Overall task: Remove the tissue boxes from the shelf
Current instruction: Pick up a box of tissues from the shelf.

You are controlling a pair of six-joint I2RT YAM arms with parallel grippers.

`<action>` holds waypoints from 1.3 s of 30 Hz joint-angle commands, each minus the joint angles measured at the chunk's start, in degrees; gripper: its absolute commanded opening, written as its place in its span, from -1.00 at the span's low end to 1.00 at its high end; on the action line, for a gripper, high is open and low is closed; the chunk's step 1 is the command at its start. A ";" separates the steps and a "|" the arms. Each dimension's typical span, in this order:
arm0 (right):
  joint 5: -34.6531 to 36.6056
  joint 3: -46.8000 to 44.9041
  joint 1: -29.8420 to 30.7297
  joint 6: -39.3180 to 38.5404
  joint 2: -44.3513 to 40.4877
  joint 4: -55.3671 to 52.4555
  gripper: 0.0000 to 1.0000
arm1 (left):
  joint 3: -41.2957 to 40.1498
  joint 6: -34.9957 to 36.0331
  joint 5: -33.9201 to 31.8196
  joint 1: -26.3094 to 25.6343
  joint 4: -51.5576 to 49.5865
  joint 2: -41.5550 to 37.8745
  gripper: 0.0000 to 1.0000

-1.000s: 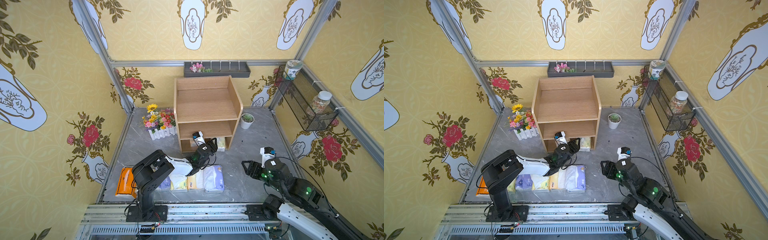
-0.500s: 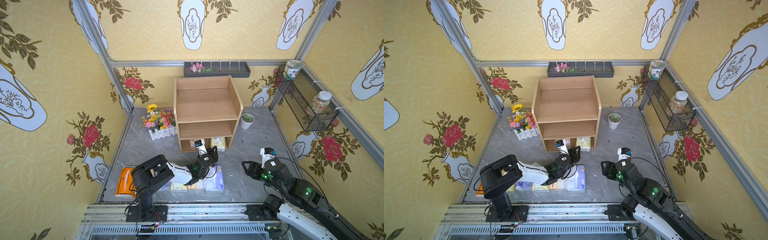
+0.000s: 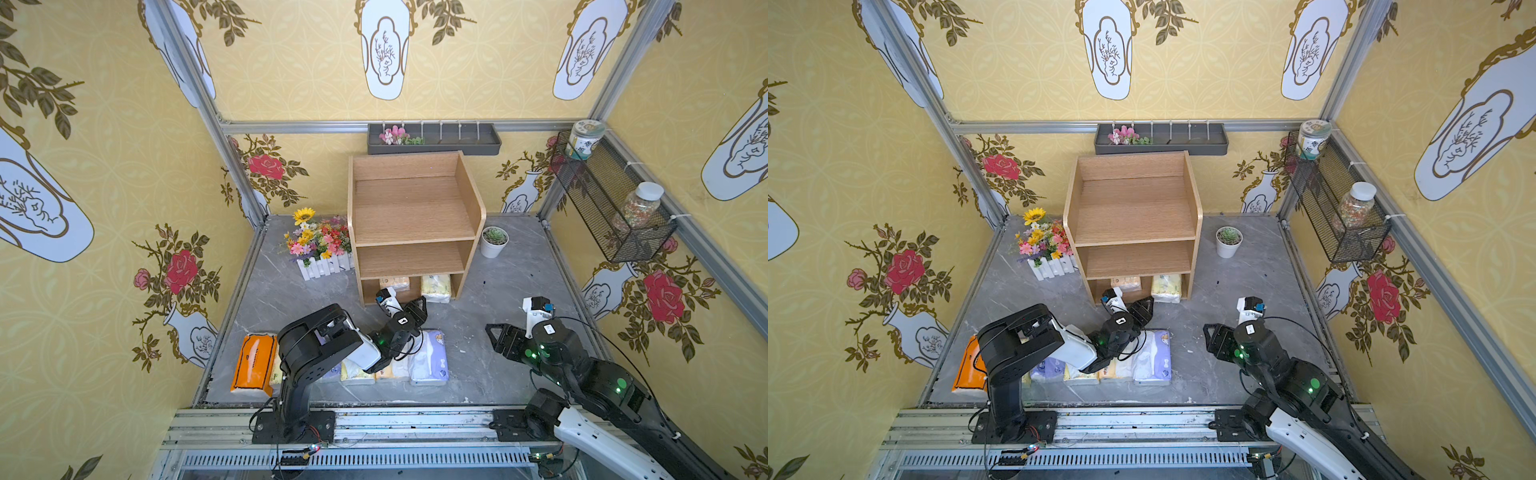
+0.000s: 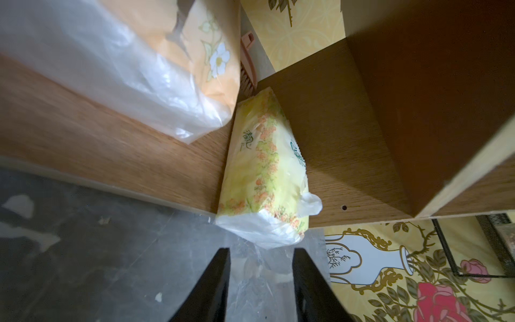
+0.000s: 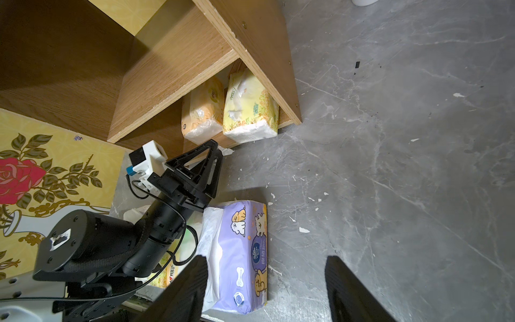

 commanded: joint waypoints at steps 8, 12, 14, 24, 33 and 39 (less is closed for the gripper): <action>-3.34 -2.30 -0.04 0.72 3.22 6.25 0.41 | 1.51 -4.25 5.58 2.55 4.39 2.89 -0.06; -7.46 -6.05 -0.10 3.80 3.64 10.73 0.36 | 1.96 -4.21 6.25 2.86 4.88 3.34 -0.01; -9.66 -8.52 -0.22 5.78 3.94 13.62 0.35 | 1.97 -4.98 6.26 3.15 4.87 3.50 0.05; -11.87 -11.68 -1.24 6.84 5.48 17.44 0.32 | 3.82 -8.41 6.17 4.16 4.88 5.70 0.02; -11.88 -11.43 -2.15 6.45 4.52 15.96 0.31 | 5.35 -9.05 6.32 4.77 4.79 7.58 0.02; -11.79 -10.99 -2.47 6.02 4.43 15.26 0.31 | 5.50 -9.56 5.21 4.96 3.48 7.29 -0.04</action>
